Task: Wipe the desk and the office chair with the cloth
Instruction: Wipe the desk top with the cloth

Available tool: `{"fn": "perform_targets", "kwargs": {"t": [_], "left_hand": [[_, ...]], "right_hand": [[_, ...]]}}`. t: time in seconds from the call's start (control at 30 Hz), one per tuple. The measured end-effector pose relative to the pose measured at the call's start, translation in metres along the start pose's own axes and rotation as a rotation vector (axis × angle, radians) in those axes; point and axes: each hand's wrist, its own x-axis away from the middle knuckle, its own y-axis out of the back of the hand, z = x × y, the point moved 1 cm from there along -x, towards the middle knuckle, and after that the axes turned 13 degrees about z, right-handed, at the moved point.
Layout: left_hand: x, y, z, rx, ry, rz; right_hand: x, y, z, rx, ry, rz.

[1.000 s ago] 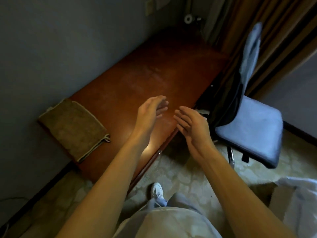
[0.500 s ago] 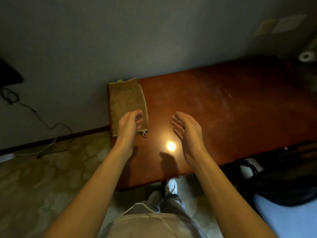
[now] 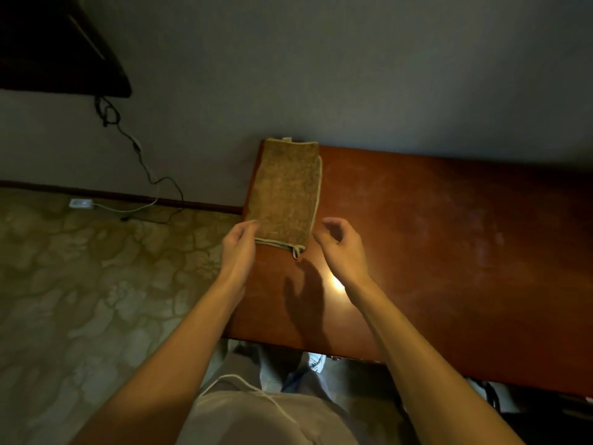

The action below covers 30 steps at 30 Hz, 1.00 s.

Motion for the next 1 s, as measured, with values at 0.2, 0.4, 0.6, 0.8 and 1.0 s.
{"fn": "perform_targets", "kwargs": {"t": [0.2, 0.4, 0.6, 0.8, 1.0], "left_hand": [[-0.038, 0.021, 0.012, -0.046, 0.014, 0.024], [-0.11, 0.023, 0.023, -0.304, 0.017, 0.147], [-0.177, 0.027, 0.022, -0.641, -0.032, 0.299], [-0.226, 0.034, 0.019, -1.171, -0.312, 0.571], [-0.242, 0.053, 0.052, -1.898, -0.35, 0.768]], "right_hand": [[-0.038, -0.021, -0.005, 0.204, -0.049, 0.077], [-0.079, -0.042, -0.01, 0.428, -0.129, 0.108], [-0.126, -0.063, -0.01, 0.549, -0.197, 0.048], [-0.171, -0.089, -0.022, 0.705, -0.263, -0.025], [-0.19, -0.11, -0.057, 0.861, -0.448, 0.235]]}}
